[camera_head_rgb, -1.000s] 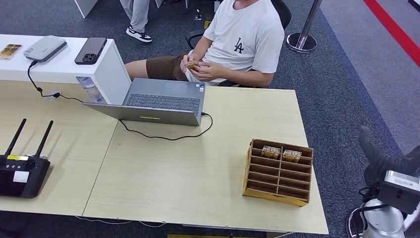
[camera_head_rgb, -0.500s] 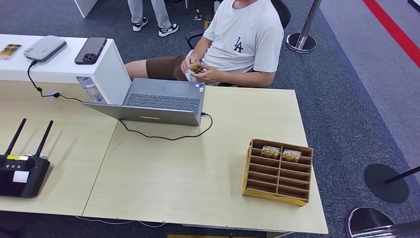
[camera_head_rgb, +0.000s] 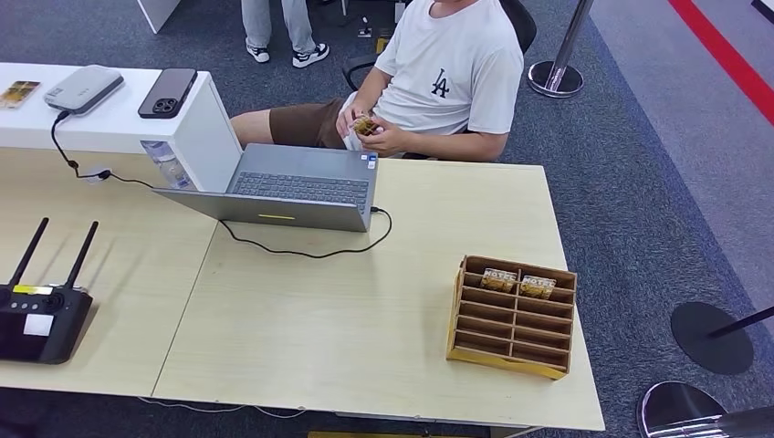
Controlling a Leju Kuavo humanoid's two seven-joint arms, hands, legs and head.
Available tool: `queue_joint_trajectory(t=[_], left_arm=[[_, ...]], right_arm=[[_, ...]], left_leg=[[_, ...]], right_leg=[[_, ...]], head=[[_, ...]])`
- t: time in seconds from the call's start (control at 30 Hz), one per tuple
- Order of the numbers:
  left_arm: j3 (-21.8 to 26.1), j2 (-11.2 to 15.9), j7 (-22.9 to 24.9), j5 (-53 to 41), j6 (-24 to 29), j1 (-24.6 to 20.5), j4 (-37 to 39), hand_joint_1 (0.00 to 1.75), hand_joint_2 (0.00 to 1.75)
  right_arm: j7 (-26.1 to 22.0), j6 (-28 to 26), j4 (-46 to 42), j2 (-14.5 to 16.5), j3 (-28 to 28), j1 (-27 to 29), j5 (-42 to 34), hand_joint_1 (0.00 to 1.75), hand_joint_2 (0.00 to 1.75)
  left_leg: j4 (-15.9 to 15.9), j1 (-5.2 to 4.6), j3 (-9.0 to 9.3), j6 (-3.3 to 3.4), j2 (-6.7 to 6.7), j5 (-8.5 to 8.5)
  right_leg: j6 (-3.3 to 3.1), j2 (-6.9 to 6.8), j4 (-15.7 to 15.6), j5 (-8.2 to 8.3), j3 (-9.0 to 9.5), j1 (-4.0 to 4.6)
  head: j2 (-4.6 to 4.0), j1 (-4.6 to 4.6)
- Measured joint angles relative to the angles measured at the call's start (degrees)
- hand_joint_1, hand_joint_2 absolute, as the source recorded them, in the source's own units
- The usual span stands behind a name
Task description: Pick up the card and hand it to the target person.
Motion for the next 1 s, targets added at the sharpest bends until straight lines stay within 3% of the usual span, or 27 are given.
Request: queue_joint_trajectory(t=[0.1, 0.23, 0.33, 0.43, 0.57, 0.9, 1.0], left_arm=[[0.14, 0.06, -0.09, 0.12, 0.18, -0.03, -0.01, 0.00, 0.00], [0.35, -0.08, 0.08, 0.29, 0.40, -0.01, -0.04, 0.00, 0.00], [0.52, -0.25, 0.57, 0.40, 0.65, -0.05, -0.07, 0.00, 0.00], [0.60, -0.38, 0.76, 0.45, 0.61, -0.10, -0.07, 0.00, 0.00], [-0.05, -0.47, 0.59, -0.18, 0.13, -0.14, -0.02, 0.00, 0.00], [-1.35, -0.01, -0.17, -1.38, -1.36, -0.40, 0.08, 0.00, 0.00], [-1.37, -0.12, -0.12, -1.38, -1.31, -0.46, 0.10, 0.00, 0.00]], right_arm=[[0.05, -5.60, 10.05, -1.36, 1.88, -1.54, 5.30, 0.00, 1.75], [2.12, -7.75, 17.38, -1.48, 2.40, -2.59, 7.64, 0.00, 1.75], [7.21, -9.54, 21.44, -1.49, 4.98, -2.15, 12.35, 0.00, 1.75], [11.67, -7.87, 23.82, -1.07, 5.64, -1.86, 14.15, 0.00, 1.75], [22.97, -1.05, 26.78, -0.03, 8.75, -0.84, 18.88, 0.00, 1.75], [42.34, 22.11, 28.30, 7.17, 12.87, 0.00, 24.32, 0.00, 1.75], [45.87, 25.14, 28.41, 9.00, 16.12, 0.08, 27.75, 0.00, 1.75]], left_leg=[[-0.01, 0.01, 0.01, -0.01, 0.10, 0.00], [0.04, -0.01, -0.02, -0.02, 0.11, -0.02], [0.06, -0.02, -0.04, -0.02, 0.10, -0.03], [0.07, -0.04, -0.06, -0.02, 0.08, -0.04], [0.07, -0.05, -0.08, -0.02, 0.09, -0.03], [0.06, 0.00, -0.08, -0.06, 0.08, -0.01], [0.05, 0.04, -0.08, -0.08, 0.10, -0.01]], right_leg=[[-0.01, 0.10, -0.01, 0.03, -0.02, 0.01], [-0.02, 0.13, 0.11, -0.02, -0.09, -0.01], [-0.02, 0.12, 0.16, -0.05, -0.12, -0.02], [-0.01, 0.10, 0.19, -0.07, -0.14, -0.04], [-0.02, 0.10, 0.21, -0.07, -0.16, -0.05], [-0.06, 0.09, 0.22, -0.07, -0.19, -0.01], [-0.07, 0.11, 0.22, -0.07, -0.19, 0.02]], head=[[0.00, 0.00], [0.00, 0.00], [0.00, 0.00], [0.00, 0.00], [0.00, 0.00], [0.00, 0.00], [0.00, 0.00]])
